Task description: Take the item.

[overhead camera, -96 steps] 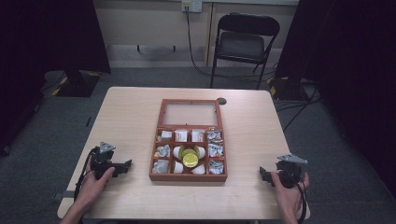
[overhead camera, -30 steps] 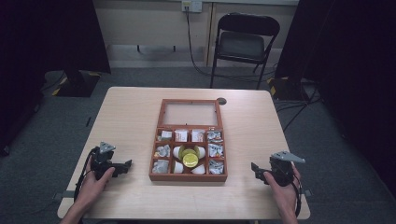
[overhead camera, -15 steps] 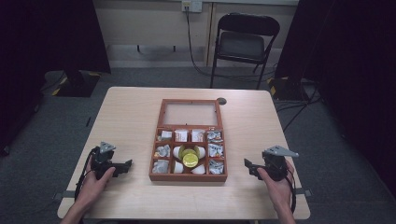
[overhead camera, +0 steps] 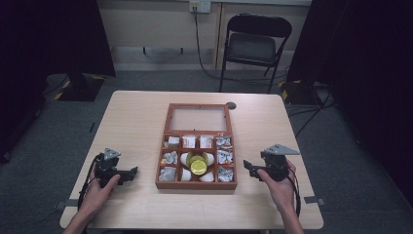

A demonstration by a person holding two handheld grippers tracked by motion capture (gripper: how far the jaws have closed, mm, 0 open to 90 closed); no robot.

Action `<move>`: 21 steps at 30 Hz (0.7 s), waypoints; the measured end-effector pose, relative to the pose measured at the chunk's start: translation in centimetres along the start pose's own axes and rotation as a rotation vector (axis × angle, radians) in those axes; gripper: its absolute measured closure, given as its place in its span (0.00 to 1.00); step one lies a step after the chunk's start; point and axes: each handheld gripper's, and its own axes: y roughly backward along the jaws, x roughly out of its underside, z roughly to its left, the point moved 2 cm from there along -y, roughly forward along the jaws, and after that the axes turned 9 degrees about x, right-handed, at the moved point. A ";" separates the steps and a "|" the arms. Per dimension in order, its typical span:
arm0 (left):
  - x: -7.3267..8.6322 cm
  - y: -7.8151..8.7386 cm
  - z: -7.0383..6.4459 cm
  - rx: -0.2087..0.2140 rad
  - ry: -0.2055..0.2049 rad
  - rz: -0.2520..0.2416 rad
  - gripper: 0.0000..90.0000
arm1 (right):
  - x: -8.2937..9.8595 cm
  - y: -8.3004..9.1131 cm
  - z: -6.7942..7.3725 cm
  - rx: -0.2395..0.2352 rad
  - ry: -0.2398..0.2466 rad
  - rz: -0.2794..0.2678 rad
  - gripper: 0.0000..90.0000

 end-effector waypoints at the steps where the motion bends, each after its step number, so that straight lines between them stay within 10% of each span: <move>1: 0.0 0.0 0.0 0.000 0.001 0.000 0.00 | -0.1 -0.1 0.2 -0.006 0.002 0.001 0.23; 21: 0.0 0.0 0.0 0.000 0.001 -0.001 0.00 | -3.0 -1.3 3.3 -0.090 0.062 -0.025 0.27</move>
